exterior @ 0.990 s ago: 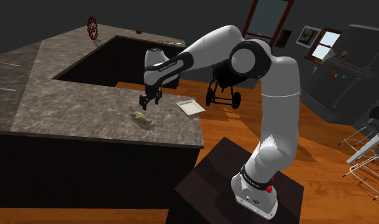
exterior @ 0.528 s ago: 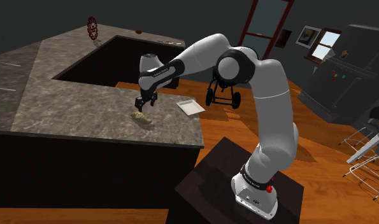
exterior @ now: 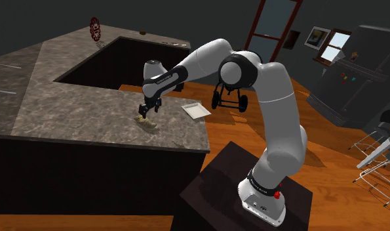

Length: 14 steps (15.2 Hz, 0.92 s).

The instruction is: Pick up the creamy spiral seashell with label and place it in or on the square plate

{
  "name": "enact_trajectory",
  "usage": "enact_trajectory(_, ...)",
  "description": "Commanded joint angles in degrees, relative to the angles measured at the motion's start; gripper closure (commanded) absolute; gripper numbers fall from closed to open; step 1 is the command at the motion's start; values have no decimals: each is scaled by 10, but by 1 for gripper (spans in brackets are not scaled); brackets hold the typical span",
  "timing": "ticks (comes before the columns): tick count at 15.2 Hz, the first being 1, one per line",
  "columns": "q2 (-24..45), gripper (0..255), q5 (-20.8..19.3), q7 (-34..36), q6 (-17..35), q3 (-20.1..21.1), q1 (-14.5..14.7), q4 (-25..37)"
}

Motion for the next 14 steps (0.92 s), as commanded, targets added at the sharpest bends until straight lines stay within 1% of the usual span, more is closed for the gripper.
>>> enact_trajectory(1,0,0,0,0,0,0,0,0)
enact_trajectory(3,0,0,0,0,0,0,0,0)
enact_trajectory(4,0,255,0,0,0,0,0,0)
enact_trajectory(13,0,255,0,0,0,0,0,0)
enact_trajectory(14,0,0,0,0,0,0,0,0)
